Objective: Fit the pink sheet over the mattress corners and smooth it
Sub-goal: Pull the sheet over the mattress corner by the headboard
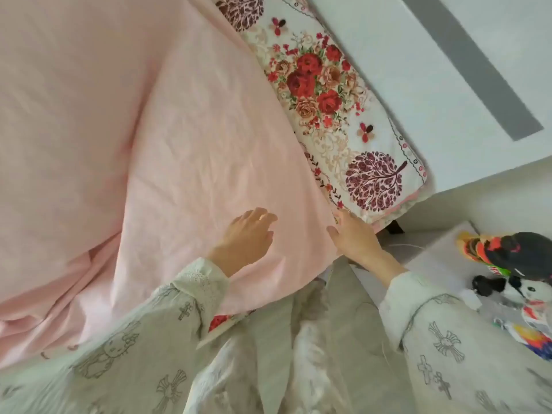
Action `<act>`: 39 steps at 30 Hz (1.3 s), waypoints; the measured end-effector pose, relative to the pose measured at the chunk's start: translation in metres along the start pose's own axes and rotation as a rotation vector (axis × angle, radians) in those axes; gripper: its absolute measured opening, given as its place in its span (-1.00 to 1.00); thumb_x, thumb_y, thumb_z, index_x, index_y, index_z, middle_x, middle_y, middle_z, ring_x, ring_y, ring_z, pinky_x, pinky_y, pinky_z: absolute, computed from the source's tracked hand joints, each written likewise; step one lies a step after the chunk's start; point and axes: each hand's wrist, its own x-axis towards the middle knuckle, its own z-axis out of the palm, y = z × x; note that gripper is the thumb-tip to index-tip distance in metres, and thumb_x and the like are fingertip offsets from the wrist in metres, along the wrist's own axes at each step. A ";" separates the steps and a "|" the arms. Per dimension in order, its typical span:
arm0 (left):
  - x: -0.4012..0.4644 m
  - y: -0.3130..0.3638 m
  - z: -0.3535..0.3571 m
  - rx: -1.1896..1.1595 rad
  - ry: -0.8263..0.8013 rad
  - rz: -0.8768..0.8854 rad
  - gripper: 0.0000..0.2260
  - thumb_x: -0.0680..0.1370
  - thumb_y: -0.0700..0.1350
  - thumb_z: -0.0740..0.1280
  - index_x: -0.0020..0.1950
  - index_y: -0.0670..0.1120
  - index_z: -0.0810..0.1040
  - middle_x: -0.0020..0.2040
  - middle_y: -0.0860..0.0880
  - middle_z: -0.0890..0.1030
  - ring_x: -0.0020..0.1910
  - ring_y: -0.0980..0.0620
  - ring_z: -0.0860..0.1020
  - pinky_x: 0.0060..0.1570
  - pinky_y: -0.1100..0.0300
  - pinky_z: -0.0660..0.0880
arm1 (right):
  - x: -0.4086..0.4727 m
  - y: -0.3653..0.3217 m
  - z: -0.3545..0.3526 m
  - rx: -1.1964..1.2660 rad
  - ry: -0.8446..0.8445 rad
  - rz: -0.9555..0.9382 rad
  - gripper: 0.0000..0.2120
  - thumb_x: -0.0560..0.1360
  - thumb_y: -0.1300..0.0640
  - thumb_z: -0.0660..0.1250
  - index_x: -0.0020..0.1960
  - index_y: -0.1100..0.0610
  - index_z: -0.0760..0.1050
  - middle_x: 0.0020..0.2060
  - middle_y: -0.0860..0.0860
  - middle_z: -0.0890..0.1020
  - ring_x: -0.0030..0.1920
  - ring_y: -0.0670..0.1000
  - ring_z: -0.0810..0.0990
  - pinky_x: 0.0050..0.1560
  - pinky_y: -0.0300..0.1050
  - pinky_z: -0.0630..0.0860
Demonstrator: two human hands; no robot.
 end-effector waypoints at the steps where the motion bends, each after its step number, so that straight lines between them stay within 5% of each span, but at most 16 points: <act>1: 0.009 0.002 0.004 0.013 -0.035 -0.027 -0.63 0.61 -0.10 0.10 0.43 -0.05 0.26 0.46 -0.05 0.25 0.41 -0.06 0.27 0.32 0.06 0.27 | 0.014 0.005 0.001 0.052 -0.006 0.037 -0.54 0.57 0.04 0.18 0.41 0.18 0.24 0.30 0.14 0.43 0.27 0.17 0.43 0.21 0.08 0.41; 5: 0.045 0.012 0.028 -0.044 -0.063 -0.181 -0.62 0.60 -0.11 0.12 0.43 -0.05 0.27 0.46 -0.04 0.26 0.43 -0.06 0.25 0.34 0.04 0.26 | 0.064 0.024 0.011 0.273 -0.059 0.131 -0.55 0.53 0.05 0.24 0.35 0.22 0.29 0.18 0.15 0.46 0.10 0.12 0.50 0.04 -0.03 0.42; 10: 0.070 0.044 0.048 -0.164 -0.028 -0.390 -0.62 0.59 -0.11 0.13 0.42 -0.02 0.29 0.45 -0.01 0.30 0.44 -0.02 0.25 0.36 0.04 0.22 | 0.074 0.033 0.021 0.507 -0.105 0.120 -0.80 0.47 0.14 0.32 -0.02 0.24 0.40 -0.21 0.01 0.46 -0.17 0.03 0.46 -0.25 -0.17 0.37; 14: 0.078 0.062 0.053 -0.225 -0.020 -0.403 -0.61 0.59 -0.16 0.14 0.43 0.00 0.28 0.46 -0.02 0.29 0.45 -0.04 0.24 0.41 0.04 0.21 | 0.075 0.032 0.015 0.600 -0.316 0.119 -0.78 0.53 0.19 0.26 0.07 0.28 0.58 -0.09 0.10 0.62 0.00 0.10 0.57 0.07 -0.04 0.49; 17: 0.096 0.070 0.038 -0.210 0.099 -0.376 -0.60 0.59 -0.23 0.13 0.42 0.00 0.29 0.46 -0.07 0.27 0.47 -0.07 0.19 0.44 0.00 0.16 | 0.086 0.041 -0.013 0.677 -0.348 0.110 -0.75 0.56 0.21 0.17 0.05 0.34 0.55 -0.11 0.18 0.57 -0.03 0.15 0.55 0.05 0.00 0.48; 20: 0.127 0.090 0.007 -0.084 0.210 -0.240 -0.57 0.59 -0.28 0.13 0.44 0.00 0.27 0.50 -0.12 0.17 0.50 -0.13 0.08 0.44 -0.06 0.13 | 0.089 0.059 -0.051 0.768 -0.364 0.049 -0.79 0.59 0.18 0.13 -0.14 0.17 0.49 -0.16 0.21 0.54 -0.08 0.25 0.57 0.14 0.23 0.51; 22: 0.155 0.108 -0.015 0.055 0.180 -0.062 -0.50 0.58 -0.29 0.14 0.47 0.05 0.19 0.54 -0.09 0.07 0.53 -0.14 -0.04 0.48 -0.09 0.06 | 0.082 0.067 -0.069 0.779 -0.394 -0.027 -0.75 0.61 0.17 0.11 -0.23 0.08 0.41 -0.24 0.13 0.48 -0.17 0.13 0.49 0.15 0.24 0.49; 24: 0.182 0.129 -0.036 0.147 0.098 0.106 -0.42 0.54 -0.36 0.14 0.48 0.08 0.17 0.55 -0.02 0.03 0.53 -0.11 -0.12 0.50 -0.10 -0.04 | 0.075 0.073 -0.084 0.797 -0.321 -0.049 -0.71 0.62 0.19 0.09 -0.27 0.07 0.36 -0.35 0.04 0.41 -0.28 0.02 0.40 -0.06 0.10 0.53; 26: 0.202 0.147 -0.051 0.165 -0.081 0.142 -0.37 0.49 -0.42 0.11 0.47 0.08 0.20 0.55 0.00 0.06 0.54 -0.05 -0.16 0.50 -0.08 -0.16 | 0.076 0.083 -0.099 0.863 -0.201 -0.016 -0.68 0.62 0.23 0.07 -0.31 0.06 0.32 -0.42 -0.03 0.32 -0.38 -0.06 0.30 -0.33 -0.24 0.37; 29: 0.218 0.161 -0.059 0.142 -0.315 0.095 -0.50 0.54 -0.29 0.16 0.44 0.03 0.24 0.50 -0.03 0.20 0.53 -0.02 -0.01 0.49 -0.07 -0.19 | 0.083 0.103 -0.119 0.950 -0.080 0.033 -0.69 0.60 0.24 0.09 -0.31 0.07 0.30 -0.40 -0.03 0.30 -0.38 -0.06 0.26 -0.36 -0.25 0.20; 33: 0.231 0.177 -0.070 0.290 -0.246 0.090 -0.65 0.56 0.01 0.24 0.34 0.00 0.36 0.28 -0.05 0.44 0.40 -0.07 0.26 0.43 -0.25 -0.06 | 0.081 0.131 -0.137 0.936 -0.046 0.045 -0.71 0.59 0.20 0.12 -0.31 0.10 0.32 -0.38 -0.03 0.34 -0.30 -0.04 0.28 -0.27 -0.19 0.16; 39: 0.241 0.197 -0.094 0.388 -0.087 0.097 -0.68 0.55 0.08 0.25 0.27 0.03 0.45 0.18 -0.03 0.50 0.35 -0.07 0.31 0.39 -0.32 0.00 | 0.063 0.166 -0.169 0.686 0.061 -0.058 -0.65 0.44 -0.04 0.40 -0.24 0.26 0.47 -0.42 -0.05 0.38 -0.40 -0.12 0.33 -0.39 -0.33 0.24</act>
